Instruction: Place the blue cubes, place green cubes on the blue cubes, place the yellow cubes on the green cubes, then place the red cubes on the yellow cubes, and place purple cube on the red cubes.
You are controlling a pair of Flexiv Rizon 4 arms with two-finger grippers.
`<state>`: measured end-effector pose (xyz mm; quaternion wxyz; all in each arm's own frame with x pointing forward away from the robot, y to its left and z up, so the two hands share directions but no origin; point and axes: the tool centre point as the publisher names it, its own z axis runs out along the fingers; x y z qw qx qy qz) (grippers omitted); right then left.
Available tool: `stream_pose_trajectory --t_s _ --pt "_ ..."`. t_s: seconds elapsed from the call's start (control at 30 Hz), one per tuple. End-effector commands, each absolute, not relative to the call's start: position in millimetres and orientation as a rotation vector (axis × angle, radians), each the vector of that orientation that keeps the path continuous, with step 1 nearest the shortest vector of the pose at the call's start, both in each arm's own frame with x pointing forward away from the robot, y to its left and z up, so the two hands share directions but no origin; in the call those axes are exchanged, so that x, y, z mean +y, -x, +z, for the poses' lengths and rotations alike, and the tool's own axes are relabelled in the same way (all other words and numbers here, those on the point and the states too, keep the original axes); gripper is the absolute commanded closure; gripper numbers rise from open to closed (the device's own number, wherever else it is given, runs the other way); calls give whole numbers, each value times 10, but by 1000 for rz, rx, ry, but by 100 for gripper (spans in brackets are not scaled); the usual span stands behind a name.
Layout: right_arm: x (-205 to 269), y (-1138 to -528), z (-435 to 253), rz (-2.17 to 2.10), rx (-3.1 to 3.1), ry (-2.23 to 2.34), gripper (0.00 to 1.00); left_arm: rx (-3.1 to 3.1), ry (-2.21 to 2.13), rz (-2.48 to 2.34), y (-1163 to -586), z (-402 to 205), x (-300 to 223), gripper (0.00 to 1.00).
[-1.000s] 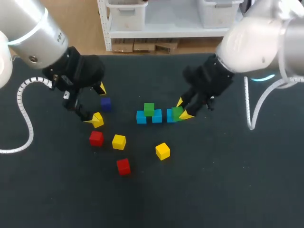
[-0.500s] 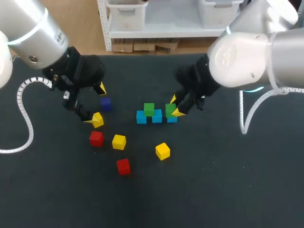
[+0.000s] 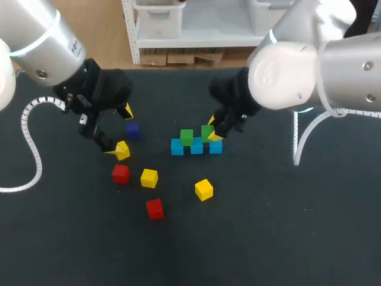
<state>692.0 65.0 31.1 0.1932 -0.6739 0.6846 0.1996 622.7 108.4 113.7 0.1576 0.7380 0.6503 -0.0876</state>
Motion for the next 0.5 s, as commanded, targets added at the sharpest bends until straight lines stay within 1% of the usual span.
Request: stream_pose_trajectory --t_s 0.03,0.5 --pt "682 -6913 284 540 1940 1880 100 1856 -2114 -254 -6238 1133 1091 0" --pt "651 -6929 244 507 1980 1865 100 1856 -2114 -254 -6238 1133 1091 0"
